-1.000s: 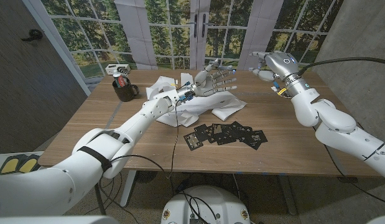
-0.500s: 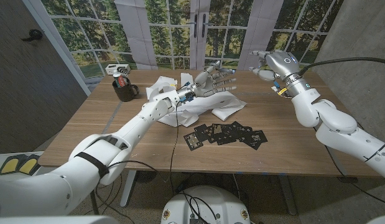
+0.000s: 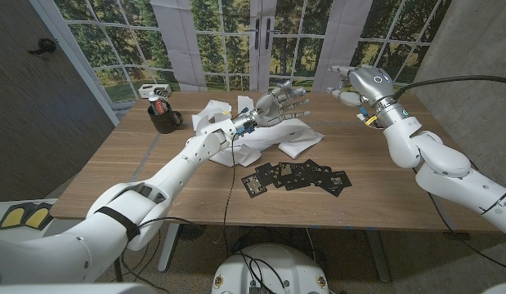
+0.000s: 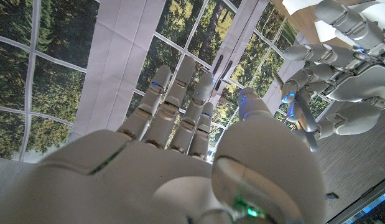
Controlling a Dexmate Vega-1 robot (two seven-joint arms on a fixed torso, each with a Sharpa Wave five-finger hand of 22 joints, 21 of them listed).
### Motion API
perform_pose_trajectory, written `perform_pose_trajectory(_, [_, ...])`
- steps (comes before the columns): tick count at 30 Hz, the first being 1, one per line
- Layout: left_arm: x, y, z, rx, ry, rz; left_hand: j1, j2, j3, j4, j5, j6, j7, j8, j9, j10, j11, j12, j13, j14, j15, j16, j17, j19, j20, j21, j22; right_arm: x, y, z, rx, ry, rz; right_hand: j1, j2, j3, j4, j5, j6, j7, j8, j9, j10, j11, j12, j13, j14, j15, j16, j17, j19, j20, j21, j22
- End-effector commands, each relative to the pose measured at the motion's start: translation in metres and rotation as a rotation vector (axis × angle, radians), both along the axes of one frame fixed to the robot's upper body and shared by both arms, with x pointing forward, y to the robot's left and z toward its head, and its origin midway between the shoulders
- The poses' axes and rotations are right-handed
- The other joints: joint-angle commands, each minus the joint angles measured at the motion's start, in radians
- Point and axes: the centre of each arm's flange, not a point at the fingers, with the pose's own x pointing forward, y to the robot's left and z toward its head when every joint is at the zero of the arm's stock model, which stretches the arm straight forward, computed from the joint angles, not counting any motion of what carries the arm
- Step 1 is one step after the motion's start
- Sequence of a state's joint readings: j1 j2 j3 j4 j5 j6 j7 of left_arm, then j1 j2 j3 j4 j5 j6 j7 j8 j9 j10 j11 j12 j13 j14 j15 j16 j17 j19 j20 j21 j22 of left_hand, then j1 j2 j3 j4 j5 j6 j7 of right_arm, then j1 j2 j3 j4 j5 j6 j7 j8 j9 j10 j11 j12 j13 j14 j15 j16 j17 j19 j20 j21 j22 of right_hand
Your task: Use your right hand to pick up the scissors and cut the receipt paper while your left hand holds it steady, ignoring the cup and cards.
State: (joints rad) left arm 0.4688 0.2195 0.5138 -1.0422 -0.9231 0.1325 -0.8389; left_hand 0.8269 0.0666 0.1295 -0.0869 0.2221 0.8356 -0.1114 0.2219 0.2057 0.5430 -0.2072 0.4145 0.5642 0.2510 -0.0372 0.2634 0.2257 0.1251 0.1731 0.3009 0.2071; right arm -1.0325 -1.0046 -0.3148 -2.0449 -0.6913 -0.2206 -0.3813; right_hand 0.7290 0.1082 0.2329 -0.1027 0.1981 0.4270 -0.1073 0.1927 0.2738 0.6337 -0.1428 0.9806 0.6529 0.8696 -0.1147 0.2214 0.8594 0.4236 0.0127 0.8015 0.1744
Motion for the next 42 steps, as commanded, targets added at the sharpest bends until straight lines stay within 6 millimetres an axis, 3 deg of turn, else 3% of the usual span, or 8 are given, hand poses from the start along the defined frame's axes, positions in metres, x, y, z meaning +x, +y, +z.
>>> perform_pose_trajectory(1, [-0.003, -0.001, 0.000, 0.003, 0.003, -0.001, 0.008, 0.011, 0.008, -0.003, -0.007, -0.006, -0.010, -0.006, 0.006, 0.024, -0.002, 0.025, 0.021, 0.013, 0.002, 0.007, 0.006, 0.005, 0.003, 0.003, 0.004, -0.003, 0.000, 0.001, -0.003, -0.011, 0.000, -0.011, -0.001, 0.003, -0.007, -0.002, 0.003, -0.008, 0.003, 0.001, -0.001, -0.001, 0.011, 0.000, -0.004, -0.105, -0.006, 0.003, 0.004, 0.003, -0.004, 0.005])
perform_pose_trajectory(19, [0.003, 0.000, -0.002, -0.006, 0.029, 0.031, 0.012, 0.021, 0.012, -0.017, -0.022, 0.039, -0.007, 0.016, 0.031, 0.131, -0.004, 0.167, 0.138, 0.091, -0.029, 0.033, 0.041, 0.018, -0.007, 0.006, 0.003, -0.002, 0.001, 0.004, -0.001, -0.019, -0.001, -0.016, -0.003, 0.006, -0.013, -0.003, 0.004, -0.011, 0.004, 0.000, -0.002, -0.008, 0.018, -0.005, -0.005, -0.104, -0.006, 0.003, 0.005, 0.005, -0.014, 0.005])
perform_pose_trajectory(38, [0.010, 0.002, -0.005, -0.016, 0.029, 0.046, -0.010, -0.011, -0.011, -0.017, -0.022, 0.032, -0.006, 0.011, 0.040, 0.085, -0.003, 0.203, 0.200, 0.067, -0.022, 0.022, 0.062, 0.012, 0.001, 0.002, 0.002, 0.000, 0.006, 0.007, -0.012, -0.023, -0.002, -0.025, -0.005, 0.007, -0.018, -0.005, 0.004, -0.011, 0.004, -0.002, -0.005, -0.004, 0.028, -0.009, -0.007, -0.104, -0.006, 0.004, 0.009, 0.006, -0.024, 0.006])
perform_pose_trajectory(42, [0.013, 0.001, -0.006, -0.018, 0.029, 0.051, -0.027, -0.035, -0.028, -0.014, -0.020, 0.035, -0.008, 0.009, 0.037, 0.077, -0.003, 0.213, 0.215, 0.068, -0.026, 0.020, 0.066, 0.010, 0.000, 0.001, 0.002, 0.000, 0.006, 0.008, -0.015, -0.026, -0.005, -0.028, -0.006, 0.007, -0.018, -0.005, 0.006, -0.012, 0.005, -0.002, -0.004, -0.006, 0.028, -0.013, -0.007, -0.104, -0.006, 0.004, 0.010, 0.006, -0.025, 0.006])
